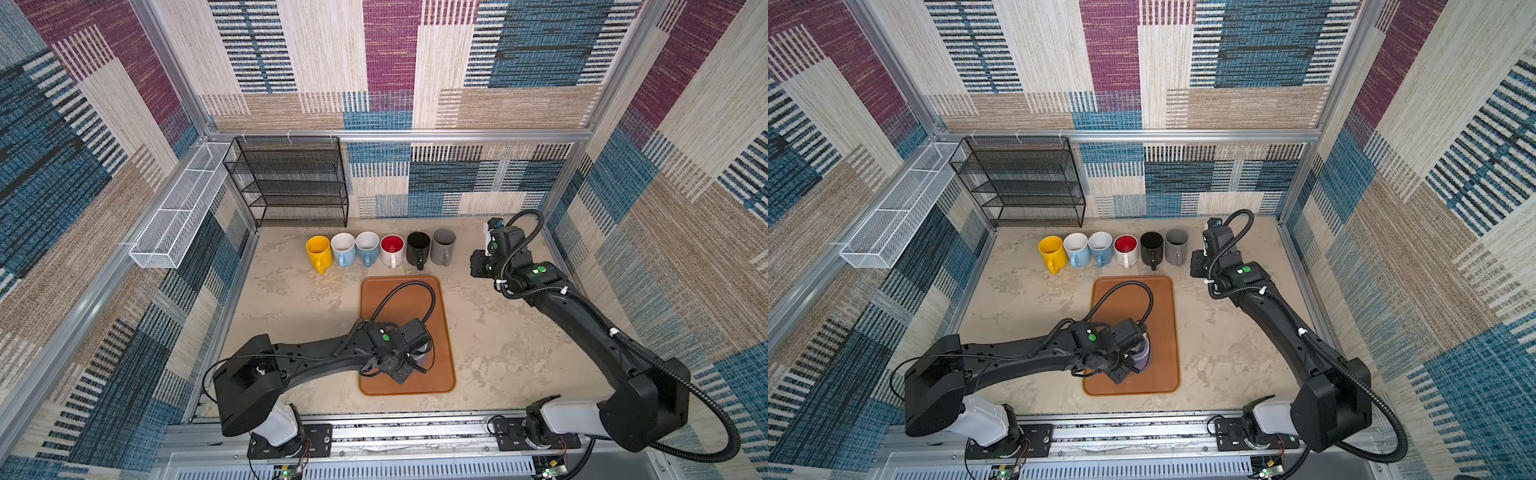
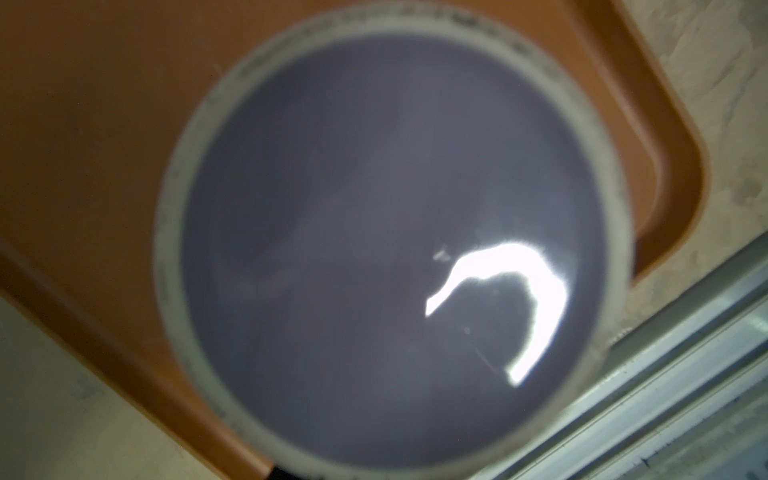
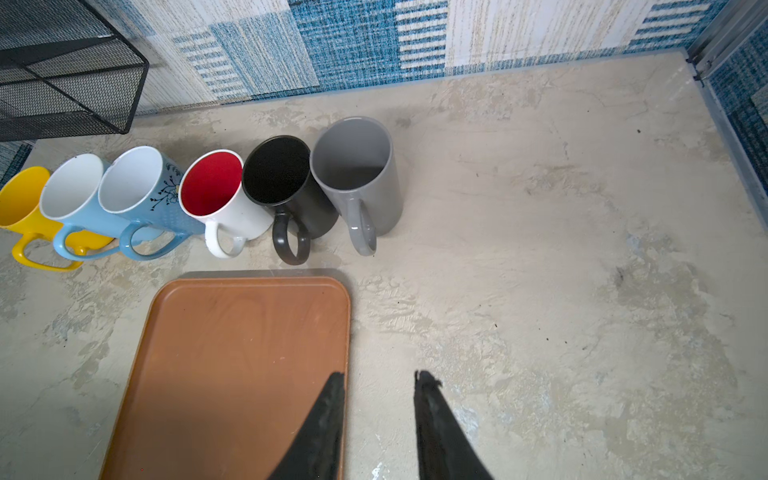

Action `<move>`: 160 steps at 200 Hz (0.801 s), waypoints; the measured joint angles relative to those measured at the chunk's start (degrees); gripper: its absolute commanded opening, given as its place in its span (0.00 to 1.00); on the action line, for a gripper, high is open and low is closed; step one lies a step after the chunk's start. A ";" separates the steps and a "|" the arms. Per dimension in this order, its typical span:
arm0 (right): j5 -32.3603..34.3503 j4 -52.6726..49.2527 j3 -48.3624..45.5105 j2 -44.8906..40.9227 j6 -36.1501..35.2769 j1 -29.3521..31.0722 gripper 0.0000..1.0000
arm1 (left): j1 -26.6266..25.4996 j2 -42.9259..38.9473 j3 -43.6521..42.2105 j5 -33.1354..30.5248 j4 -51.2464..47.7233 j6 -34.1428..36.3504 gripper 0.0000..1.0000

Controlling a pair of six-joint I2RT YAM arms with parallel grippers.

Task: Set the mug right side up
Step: 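Lower the left gripper onto the lavender mug on the tray and close, then lift the lavender mug off the tray with the left gripper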

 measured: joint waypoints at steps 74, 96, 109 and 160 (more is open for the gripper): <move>-0.02 0.00 -0.24 0.00 0.00 -0.13 0.32 | 0.13 1.79 1.55 -1.03 -0.13 0.02 0.12; -0.02 0.02 -0.39 0.00 0.00 -0.15 0.32 | 0.17 2.36 2.03 -1.36 -0.17 0.02 0.09; -0.02 0.02 -0.52 0.02 0.00 -0.17 0.32 | 0.17 2.60 2.32 -1.49 -0.33 0.02 0.05; -0.04 0.02 -0.76 0.02 0.00 -0.37 0.32 | 0.92 3.69 3.39 -2.01 -0.92 -0.07 0.02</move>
